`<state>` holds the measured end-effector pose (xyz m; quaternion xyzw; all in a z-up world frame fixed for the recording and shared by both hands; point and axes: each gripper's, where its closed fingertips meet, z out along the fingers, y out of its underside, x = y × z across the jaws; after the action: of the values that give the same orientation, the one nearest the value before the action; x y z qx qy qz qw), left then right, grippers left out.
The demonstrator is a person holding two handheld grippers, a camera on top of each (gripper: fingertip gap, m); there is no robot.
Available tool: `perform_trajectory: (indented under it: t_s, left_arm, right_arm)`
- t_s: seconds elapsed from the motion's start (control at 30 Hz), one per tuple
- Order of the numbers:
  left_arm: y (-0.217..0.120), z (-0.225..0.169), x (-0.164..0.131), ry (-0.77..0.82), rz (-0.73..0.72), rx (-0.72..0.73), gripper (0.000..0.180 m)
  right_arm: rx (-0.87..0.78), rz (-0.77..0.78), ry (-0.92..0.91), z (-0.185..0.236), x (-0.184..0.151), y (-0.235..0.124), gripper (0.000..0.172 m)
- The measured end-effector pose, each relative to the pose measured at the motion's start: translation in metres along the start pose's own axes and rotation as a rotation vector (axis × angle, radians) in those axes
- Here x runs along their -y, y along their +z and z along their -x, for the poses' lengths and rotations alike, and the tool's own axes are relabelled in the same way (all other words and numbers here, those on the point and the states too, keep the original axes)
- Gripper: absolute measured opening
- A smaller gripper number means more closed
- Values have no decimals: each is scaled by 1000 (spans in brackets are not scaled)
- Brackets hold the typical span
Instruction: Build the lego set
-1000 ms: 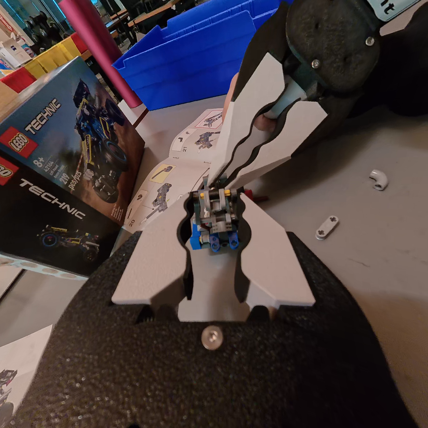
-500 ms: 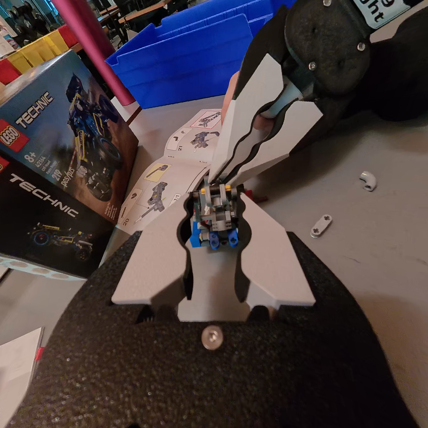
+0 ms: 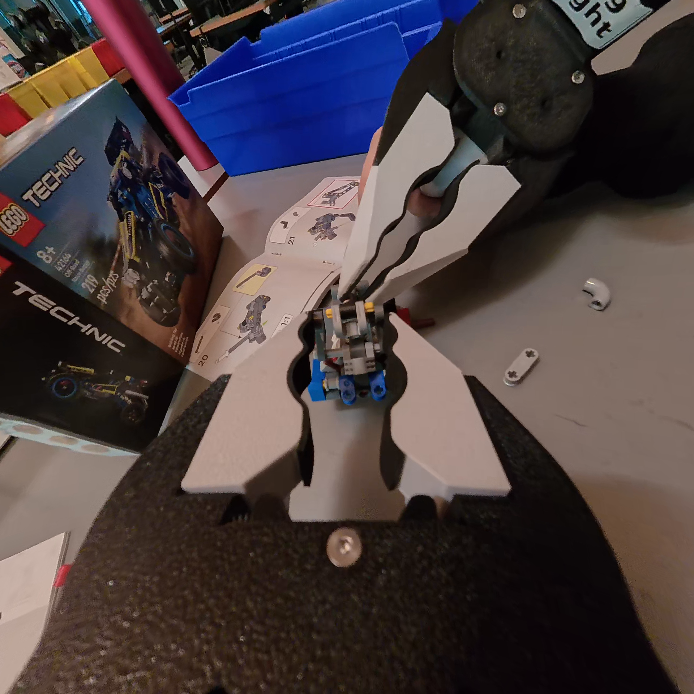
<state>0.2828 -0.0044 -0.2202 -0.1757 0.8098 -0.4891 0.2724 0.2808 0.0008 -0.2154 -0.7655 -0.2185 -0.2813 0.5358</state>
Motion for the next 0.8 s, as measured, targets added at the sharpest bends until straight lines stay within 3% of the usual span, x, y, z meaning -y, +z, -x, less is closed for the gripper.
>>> perform_trajectory:
  t_s: [0.8]
  left_arm:
    - [2, 1, -4, -14, 29, 4, 33]
  right_arm:
    - [-38, 63, -126, 1, 0, 3, 3]
